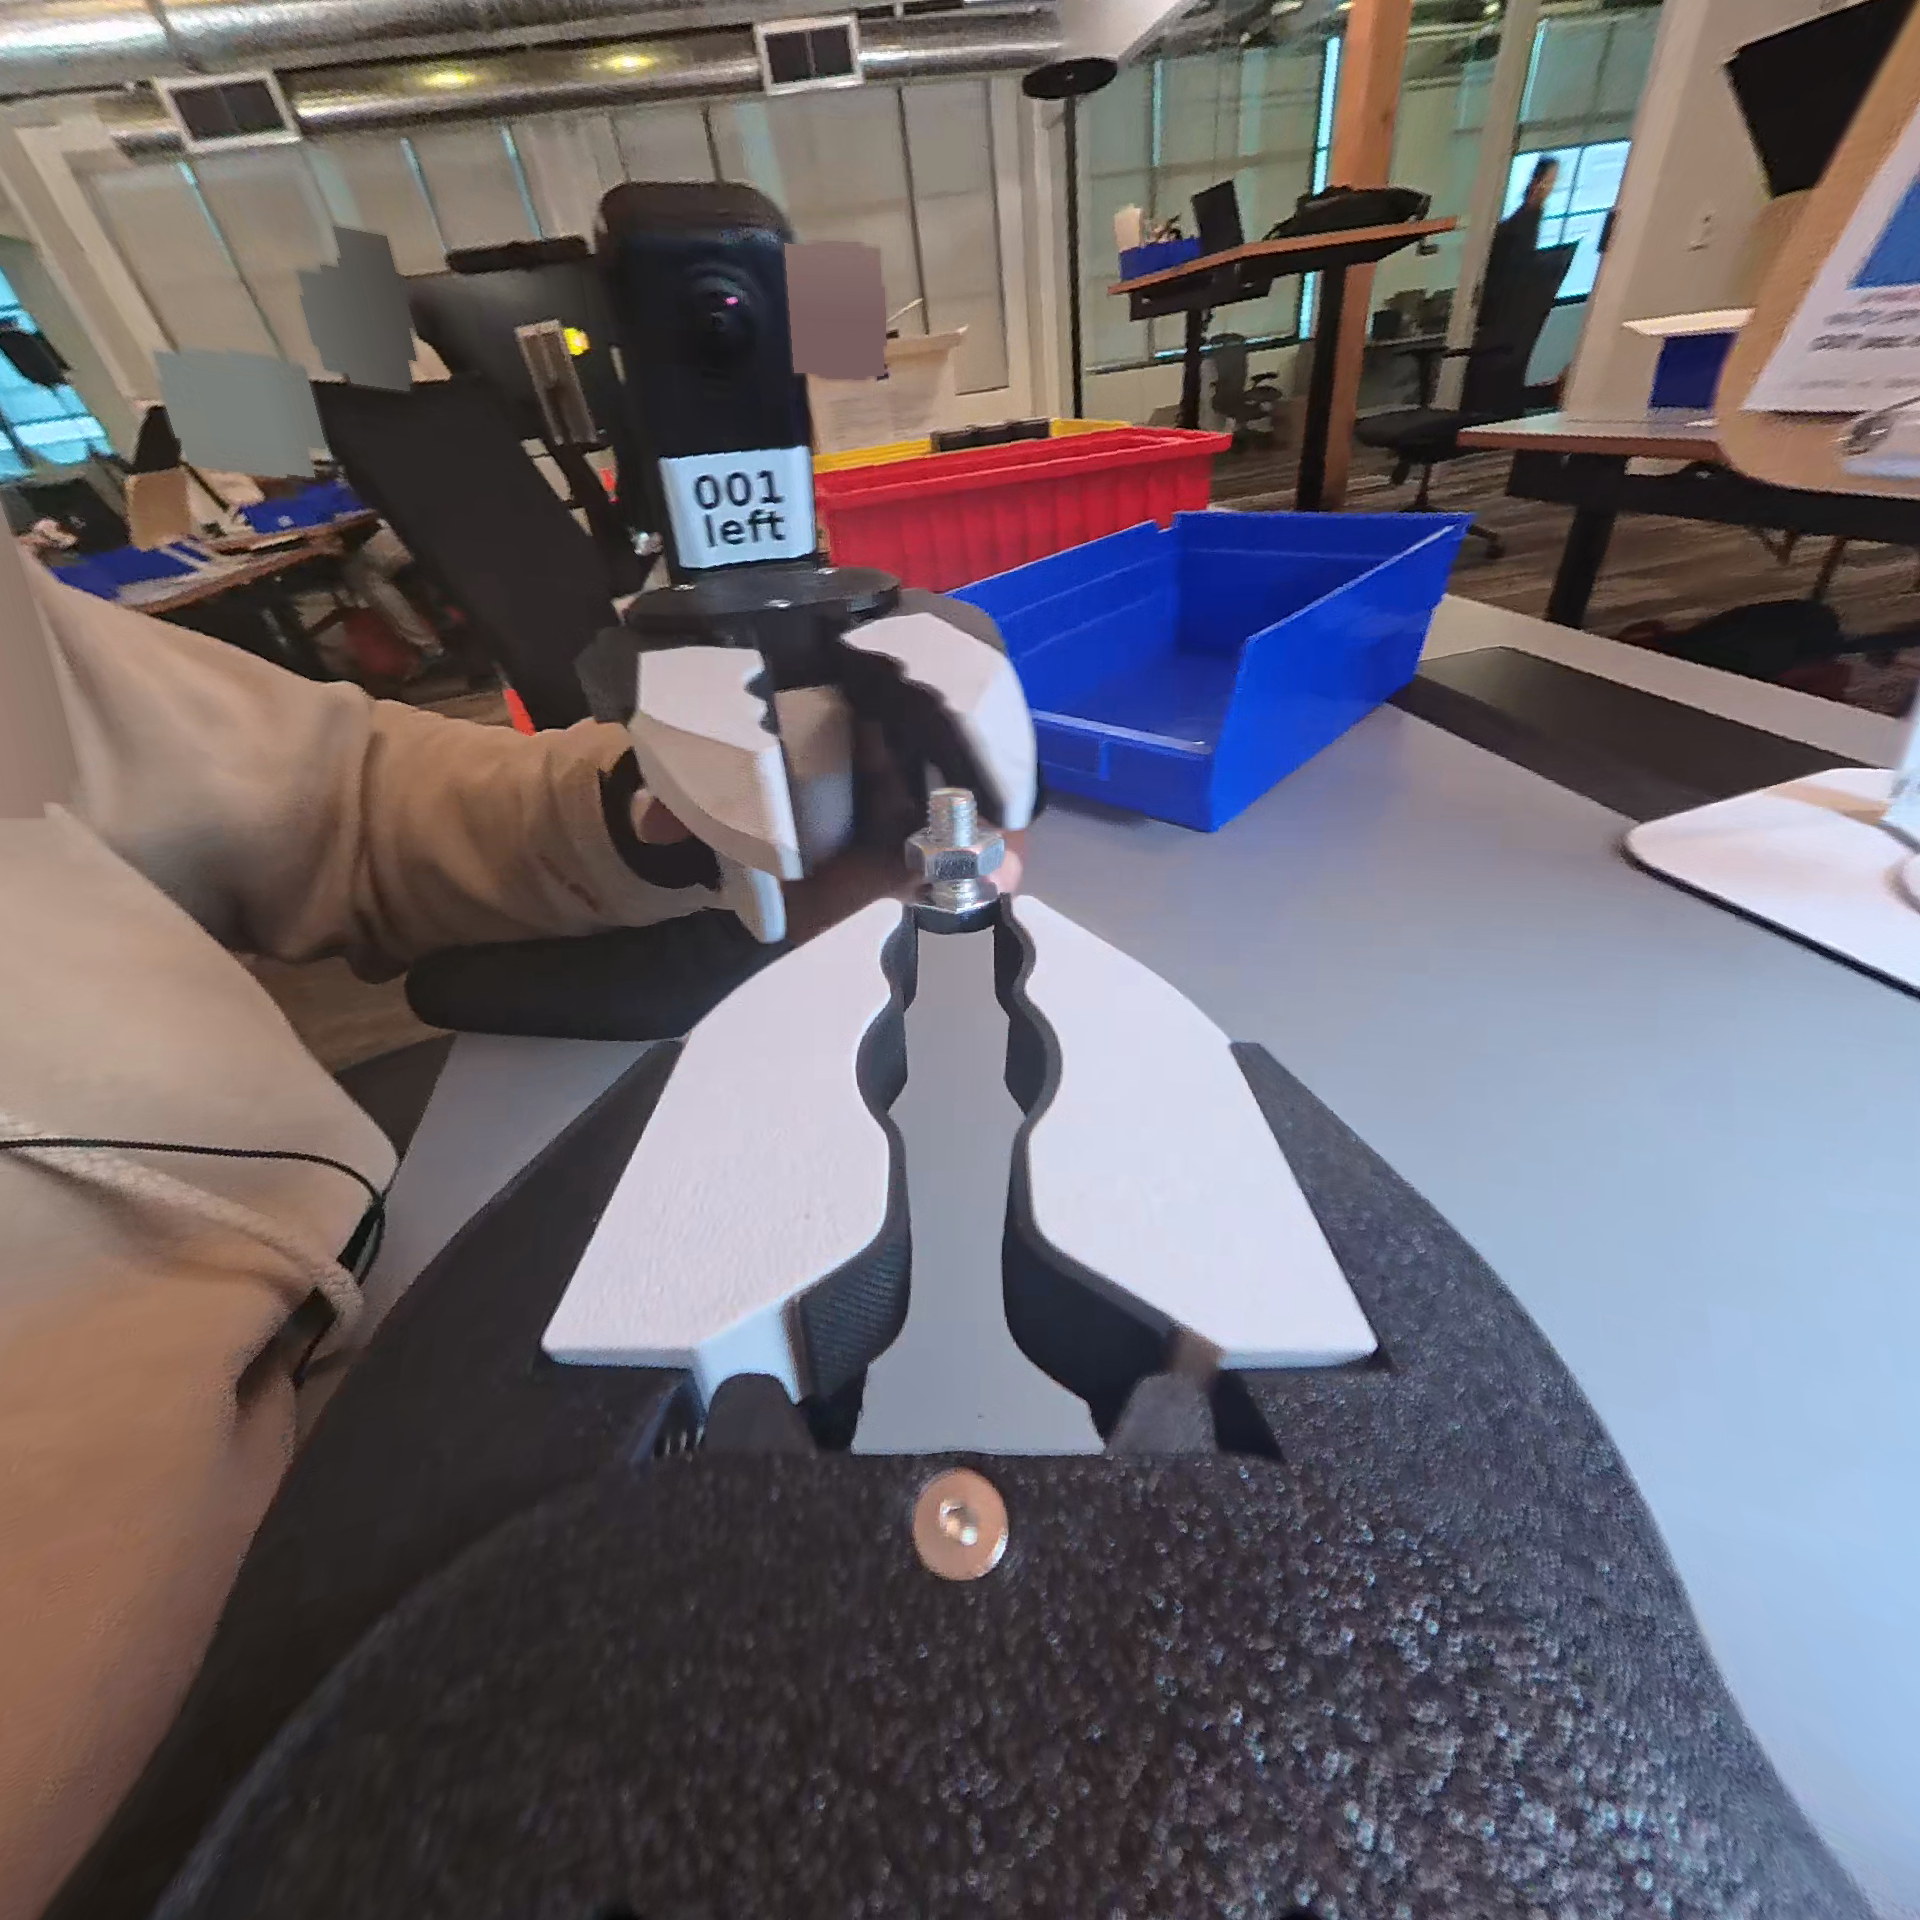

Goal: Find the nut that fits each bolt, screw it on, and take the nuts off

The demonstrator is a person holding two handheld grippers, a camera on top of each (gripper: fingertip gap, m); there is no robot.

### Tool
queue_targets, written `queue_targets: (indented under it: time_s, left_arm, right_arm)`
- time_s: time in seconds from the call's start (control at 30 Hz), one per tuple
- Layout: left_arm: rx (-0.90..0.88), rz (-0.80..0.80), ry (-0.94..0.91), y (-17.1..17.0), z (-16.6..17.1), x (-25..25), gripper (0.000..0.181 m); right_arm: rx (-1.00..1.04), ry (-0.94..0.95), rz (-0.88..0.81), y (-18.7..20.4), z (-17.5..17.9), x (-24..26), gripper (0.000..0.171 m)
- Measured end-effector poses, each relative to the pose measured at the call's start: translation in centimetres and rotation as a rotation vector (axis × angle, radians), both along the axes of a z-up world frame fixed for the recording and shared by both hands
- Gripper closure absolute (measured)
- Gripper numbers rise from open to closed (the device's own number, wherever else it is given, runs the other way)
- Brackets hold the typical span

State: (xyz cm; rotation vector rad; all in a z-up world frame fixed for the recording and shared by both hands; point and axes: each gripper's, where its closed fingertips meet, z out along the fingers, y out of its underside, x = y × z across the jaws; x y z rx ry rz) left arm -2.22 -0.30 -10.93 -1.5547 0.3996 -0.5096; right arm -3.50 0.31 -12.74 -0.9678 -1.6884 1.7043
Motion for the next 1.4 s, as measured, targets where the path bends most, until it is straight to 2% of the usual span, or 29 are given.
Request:
queue_targets:
  time_s: [0.13,0.2,0.3,0.43,0.53,0.6,0.7,0.83,0.97,1.0,1.03,1.13,1.27,1.37,1.4]
  left_arm:
    - [-0.009,-0.018,0.022,-0.2,-0.2,0.6,0.148]
    - [0.016,-0.077,0.006,-1.1,0.6,0.9,0.171]
    - [0.035,-0.039,0.001,-0.8,1.0,0.4,0.166]
    - [0.013,0.025,0.005,0.2,0.2,0.0,0.145]
    - [0.009,-0.007,0.013,-0.1,0.2,0.7,0.147]
    - [0.036,-0.088,-0.002,-1.1,0.9,1.4,0.172]
    - [0.058,-0.044,-0.002,-0.9,1.4,0.8,0.168]
    - [0.023,0.04,-0.015,0.4,0.7,-0.1,0.145]
    - [0.019,0.004,-0.011,0.0,0.8,0.8,0.147]
    - [0.038,-0.04,-0.014,-0.6,1.2,1.1,0.164]
    - [0.066,-0.065,-0.033,-1.1,1.8,1.3,0.169]
    - [0.077,-0.026,-0.026,-0.8,2.0,0.7,0.162]
    - [0.029,0.036,-0.014,0.3,0.8,0.2,0.144]
    - [0.026,0.003,0.002,0.0,0.8,0.9,0.144]
    - [0.029,-0.011,0.002,-0.3,1.0,0.9,0.15]
  right_arm:
    - [-0.013,-0.014,0.016,-0.5,-0.2,0.0,0.157]
    - [-0.043,-0.019,-0.023,0.5,0.0,-0.3,0.157]
    - [-0.069,-0.018,-0.033,1.1,0.3,-0.3,0.157]
    - [-0.058,-0.013,0.021,-0.5,0.1,0.1,0.157]
    - [-0.069,-0.01,0.02,-0.5,0.3,0.1,0.157]
    - [-0.094,-0.004,-0.018,0.5,0.6,-0.2,0.157]
    - [-0.11,-0.001,-0.034,1.2,0.8,-0.2,0.157]
    - [-0.099,0.008,0.013,-0.3,0.6,0.0,0.157]
    - [-0.098,0.019,0.015,-0.5,0.6,0.1,0.157]
    - [-0.103,0.022,-0.006,-0.1,0.7,0.0,0.157]
    - [-0.108,0.022,-0.026,0.4,0.8,-0.2,0.157]
    - [-0.118,0.022,-0.033,0.8,0.9,-0.2,0.157]
    - [-0.081,0.018,0.02,-0.9,0.4,0.1,0.157]
    - [-0.077,0.02,0.015,-0.8,0.5,0.1,0.157]
    - [-0.082,0.023,0.0,-0.4,0.6,0.0,0.157]
